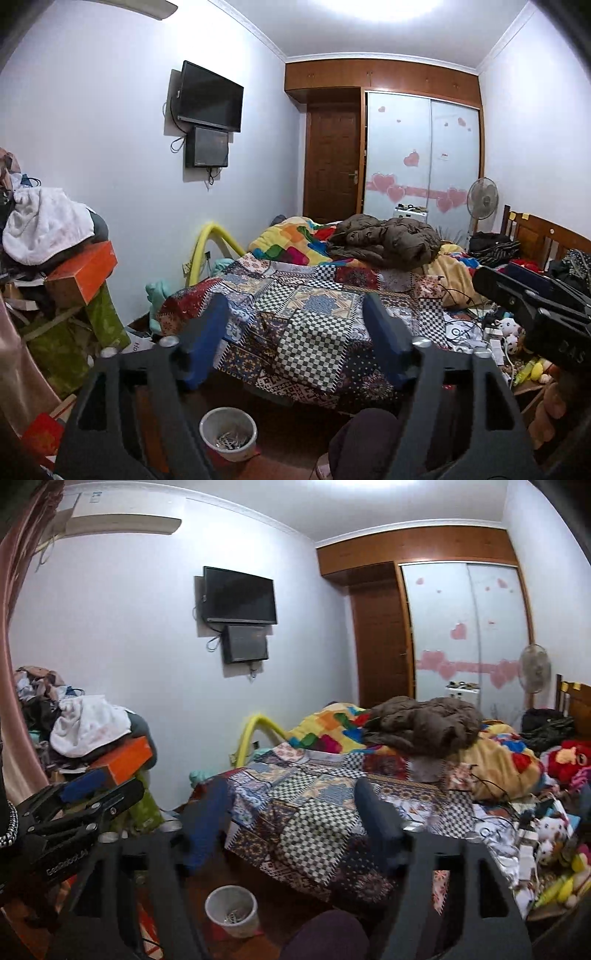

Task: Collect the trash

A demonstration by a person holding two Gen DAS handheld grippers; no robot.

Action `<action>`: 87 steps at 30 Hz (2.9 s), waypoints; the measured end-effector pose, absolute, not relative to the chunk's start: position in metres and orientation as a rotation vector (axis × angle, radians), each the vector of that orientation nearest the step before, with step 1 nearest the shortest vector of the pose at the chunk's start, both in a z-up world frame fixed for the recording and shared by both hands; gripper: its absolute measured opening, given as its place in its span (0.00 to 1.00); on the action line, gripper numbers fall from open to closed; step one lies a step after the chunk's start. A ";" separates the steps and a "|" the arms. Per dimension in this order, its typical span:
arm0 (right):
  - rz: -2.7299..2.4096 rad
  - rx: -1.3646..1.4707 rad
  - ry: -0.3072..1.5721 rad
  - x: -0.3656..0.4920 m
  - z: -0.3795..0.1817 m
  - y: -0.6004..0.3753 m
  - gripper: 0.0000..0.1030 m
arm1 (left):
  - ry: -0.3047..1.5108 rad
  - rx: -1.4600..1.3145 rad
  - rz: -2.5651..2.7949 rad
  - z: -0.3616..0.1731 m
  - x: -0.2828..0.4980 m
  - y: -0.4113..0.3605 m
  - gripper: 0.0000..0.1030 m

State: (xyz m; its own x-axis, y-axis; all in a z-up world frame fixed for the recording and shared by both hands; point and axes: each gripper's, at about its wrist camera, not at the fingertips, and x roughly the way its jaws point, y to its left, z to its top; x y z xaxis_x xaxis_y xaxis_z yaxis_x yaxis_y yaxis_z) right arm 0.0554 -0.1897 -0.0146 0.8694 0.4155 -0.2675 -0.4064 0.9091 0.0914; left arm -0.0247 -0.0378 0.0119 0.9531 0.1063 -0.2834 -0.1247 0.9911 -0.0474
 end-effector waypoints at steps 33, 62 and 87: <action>0.311 0.019 0.322 0.032 -0.024 -0.196 1.00 | 0.347 -0.101 0.107 -0.009 -0.032 -0.028 0.83; 0.322 -0.001 0.323 0.032 -0.023 -0.191 1.00 | 0.345 -0.097 0.116 -0.014 -0.036 -0.021 0.93; 0.335 -0.008 0.329 0.035 -0.022 -0.193 1.00 | 0.335 -0.075 0.123 -0.015 -0.040 -0.014 0.99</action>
